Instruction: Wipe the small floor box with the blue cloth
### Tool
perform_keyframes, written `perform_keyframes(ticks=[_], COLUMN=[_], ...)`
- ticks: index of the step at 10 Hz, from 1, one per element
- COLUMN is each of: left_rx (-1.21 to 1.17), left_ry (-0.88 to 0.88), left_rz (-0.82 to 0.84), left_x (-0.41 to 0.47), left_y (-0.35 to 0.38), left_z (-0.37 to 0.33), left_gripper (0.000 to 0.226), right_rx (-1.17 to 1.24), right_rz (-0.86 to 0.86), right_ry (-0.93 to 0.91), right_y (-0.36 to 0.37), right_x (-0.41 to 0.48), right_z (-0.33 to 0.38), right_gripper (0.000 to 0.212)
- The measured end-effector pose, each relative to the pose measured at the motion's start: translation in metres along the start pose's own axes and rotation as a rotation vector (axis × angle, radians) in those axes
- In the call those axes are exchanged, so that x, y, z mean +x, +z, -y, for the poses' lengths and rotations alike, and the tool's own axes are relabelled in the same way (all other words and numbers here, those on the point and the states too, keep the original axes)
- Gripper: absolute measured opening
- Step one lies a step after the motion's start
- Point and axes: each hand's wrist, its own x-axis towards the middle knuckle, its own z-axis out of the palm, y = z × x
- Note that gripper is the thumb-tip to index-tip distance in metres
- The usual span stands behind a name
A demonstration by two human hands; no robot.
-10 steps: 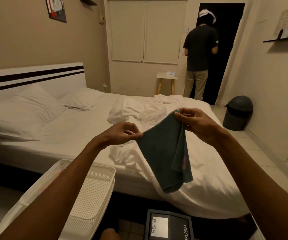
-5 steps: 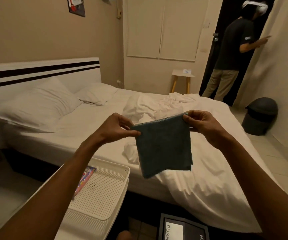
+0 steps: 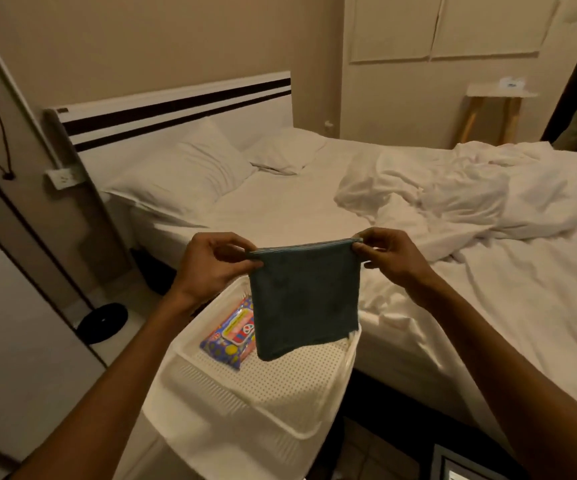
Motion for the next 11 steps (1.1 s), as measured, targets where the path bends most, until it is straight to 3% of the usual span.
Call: perform_keyframes(ticks=[2,3,4,5,6,8,10,11], left_rx=[0.056,0.129,0.241,0.295,0.362,0.462,0.538,0.577], left_ry=[-0.106,-0.071,-0.094,-0.235,-0.257,-0.194,-0.204,-0.190], left_rz=[-0.232,-0.208,0.024,0.386,0.562,0.579,0.710,0.702], left_x=[-0.011,-0.035,-0.076,-0.110,-0.123,-0.130,-0.140,-0.129], left_y=[0.005,0.022,0.059,0.099,0.126,0.139,0.144,0.141], left_z=[0.046,0.053,0.072,0.094,0.102,0.095,0.097,0.075], left_gripper=[0.030,0.020,0.017,0.012,0.024,0.019,0.020,0.034], right_rx=[-0.099,-0.188,-0.390,-0.667,-0.883,-0.972,-0.854,-0.663], right_rz=[0.063,0.113,0.225,0.449,0.558,0.500,0.405,0.216], right_ry=[-0.083,-0.186,-0.204,-0.158,-0.179,-0.195,-0.128,-0.044], right_y=[0.055,0.052,0.045,0.050,0.059,0.067,0.057,0.032], right_x=[0.040,0.045,0.030,0.007,-0.007,-0.015,-0.044,-0.077], right_z=[-0.030,-0.050,-0.085,-0.115,-0.127,-0.125,-0.115,-0.113], right_gripper=[0.013,0.012,0.011,0.013,0.010,0.013,0.015,0.021])
